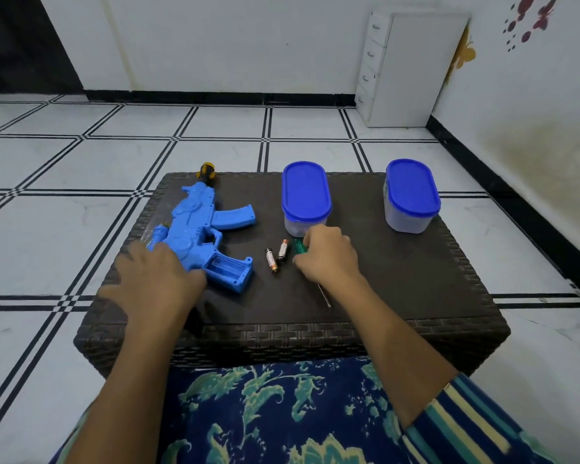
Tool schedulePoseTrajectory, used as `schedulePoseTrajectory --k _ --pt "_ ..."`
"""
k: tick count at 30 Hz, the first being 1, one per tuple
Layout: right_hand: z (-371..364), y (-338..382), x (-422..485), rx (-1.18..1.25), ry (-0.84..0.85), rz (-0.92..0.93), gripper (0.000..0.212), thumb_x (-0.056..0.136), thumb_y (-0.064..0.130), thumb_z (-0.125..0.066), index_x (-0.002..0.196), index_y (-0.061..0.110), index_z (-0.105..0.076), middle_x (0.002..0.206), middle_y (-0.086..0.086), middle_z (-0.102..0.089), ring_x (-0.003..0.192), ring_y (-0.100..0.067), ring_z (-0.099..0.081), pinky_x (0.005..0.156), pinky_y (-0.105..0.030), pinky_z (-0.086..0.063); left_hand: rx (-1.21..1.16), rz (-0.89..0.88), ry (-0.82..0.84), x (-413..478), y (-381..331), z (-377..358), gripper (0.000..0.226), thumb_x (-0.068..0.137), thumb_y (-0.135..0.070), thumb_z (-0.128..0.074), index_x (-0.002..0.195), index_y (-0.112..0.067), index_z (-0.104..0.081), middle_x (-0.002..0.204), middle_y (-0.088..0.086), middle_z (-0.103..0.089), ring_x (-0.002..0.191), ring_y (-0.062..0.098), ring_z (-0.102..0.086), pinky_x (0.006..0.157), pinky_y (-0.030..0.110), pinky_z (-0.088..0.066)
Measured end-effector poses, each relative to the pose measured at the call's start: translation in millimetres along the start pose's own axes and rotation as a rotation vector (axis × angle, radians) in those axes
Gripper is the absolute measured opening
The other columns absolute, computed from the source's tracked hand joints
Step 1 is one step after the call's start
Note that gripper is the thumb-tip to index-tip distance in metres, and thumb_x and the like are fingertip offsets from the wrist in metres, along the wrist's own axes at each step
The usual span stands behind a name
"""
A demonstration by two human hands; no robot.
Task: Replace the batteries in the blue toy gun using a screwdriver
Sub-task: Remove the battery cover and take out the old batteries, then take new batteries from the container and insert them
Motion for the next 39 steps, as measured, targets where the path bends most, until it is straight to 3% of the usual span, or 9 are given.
schedulePoseTrajectory --k 5,10,14,19,24,28,31,34,39 --pt "-1.0 -1.4 -0.7 -0.083 0.001 0.014 0.025 0.090 0.024 -0.068 0.112 0.015 -0.061 0.102 -0.004 -0.063 0.092 -0.022 -0.060 0.068 -0.031 -0.041 -0.212 -0.346 -0.084 -10.5 -38.4 -5.9 0.045 0.086 -0.038 -0.061 0.127 -0.023 -0.055 0.141 0.001 -0.040 0.129 0.026 -0.037 0.097 0.058 -0.034" --pt "8.5 -11.7 -5.8 0.029 -0.076 0.048 0.021 0.088 0.036 -0.069 0.098 0.017 -0.068 0.095 0.000 -0.066 0.087 -0.021 -0.062 0.066 -0.029 -0.041 -0.241 -0.589 0.018 -16.7 -70.2 -24.4 0.044 0.088 -0.036 -0.061 0.131 -0.025 -0.055 0.146 -0.004 -0.043 0.135 0.022 -0.040 0.109 0.063 -0.026" --pt "30.3 -40.2 -4.5 0.163 -0.314 -0.007 0.014 0.089 0.029 -0.067 0.099 0.018 -0.067 0.100 0.002 -0.065 0.090 -0.016 -0.058 0.067 -0.030 -0.046 -0.337 -0.788 0.024 -23.0 -94.8 -27.9 0.037 0.085 -0.029 -0.062 0.120 -0.016 -0.063 0.130 0.004 -0.058 0.121 0.027 -0.055 0.097 0.048 -0.047" --pt "55.0 -99.8 8.8 0.259 -0.626 -0.168 0.065 0.076 0.028 -0.079 0.131 0.012 -0.049 0.137 -0.008 -0.042 0.122 -0.028 -0.037 0.090 -0.043 -0.045 -0.439 -0.929 0.039 -30.1 -149.0 -21.6 0.030 0.083 -0.027 -0.054 0.107 -0.015 -0.068 0.111 0.000 -0.069 0.103 0.025 -0.064 0.085 0.038 -0.052" --pt "48.8 -151.8 35.7 0.495 -0.666 -0.243 0.095 0.059 0.030 -0.091 0.137 0.008 -0.042 0.135 -0.009 -0.050 0.124 -0.028 -0.045 0.103 -0.044 -0.044 -0.381 -1.123 0.092 -30.6 -243.5 -19.3 0.027 0.092 -0.020 -0.058 0.117 -0.014 -0.066 0.125 0.001 -0.065 0.110 0.022 -0.061 0.092 0.032 -0.047" --pt "37.9 -173.7 51.7 0.608 -0.657 -0.228 0.079 0.054 0.027 -0.088 0.123 0.012 -0.053 0.117 -0.005 -0.062 0.105 -0.026 -0.059 0.084 -0.044 -0.055 -0.286 -1.226 0.213 -19.1 -306.8 -28.4 0.034 0.094 -0.021 -0.056 0.127 -0.015 -0.062 0.136 0.002 -0.060 0.125 0.021 -0.055 0.106 0.037 -0.042" --pt "39.0 -184.9 59.9 0.614 -0.585 -0.191 0.077 0.054 0.030 -0.091 0.121 0.018 -0.055 0.114 0.001 -0.064 0.105 -0.020 -0.059 0.085 -0.041 -0.055 -0.143 -1.259 0.295 -14.9 -335.7 -44.1 0.042 0.093 -0.039 -0.055 0.131 -0.021 -0.058 0.138 0.003 -0.058 0.121 0.022 -0.056 0.103 0.038 -0.043" --pt "39.2 -189.8 62.4 0.631 -0.527 -0.175 0.078 0.052 0.036 -0.092 0.118 0.023 -0.053 0.111 0.001 -0.063 0.102 -0.019 -0.061 0.084 -0.042 -0.055 -0.159 -1.214 0.238 -18.3 -346.7 -50.5 0.058 0.082 -0.064 -0.053 0.123 -0.023 -0.062 0.111 0.000 -0.069 0.095 0.018 -0.060 0.085 0.033 -0.048" --pt "43.0 -188.2 55.5 0.635 -0.520 -0.118 0.063 0.047 0.041 -0.089 0.099 0.024 -0.057 0.094 0.010 -0.063 0.093 -0.018 -0.059 0.076 -0.039 -0.054 -0.215 -1.162 0.050 -26.2 -346.7 -50.5 0.056 0.071 -0.063 -0.067 0.109 -0.022 -0.069 0.083 -0.009 -0.059 0.084 0.013 -0.053 0.072 0.024 -0.039"
Point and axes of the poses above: each hand's wrist, its own x-axis towards the middle knuckle, its own z-axis out of the back of the hand, y = z × x, the point moved 3 cm from there along x, towards the middle knuckle
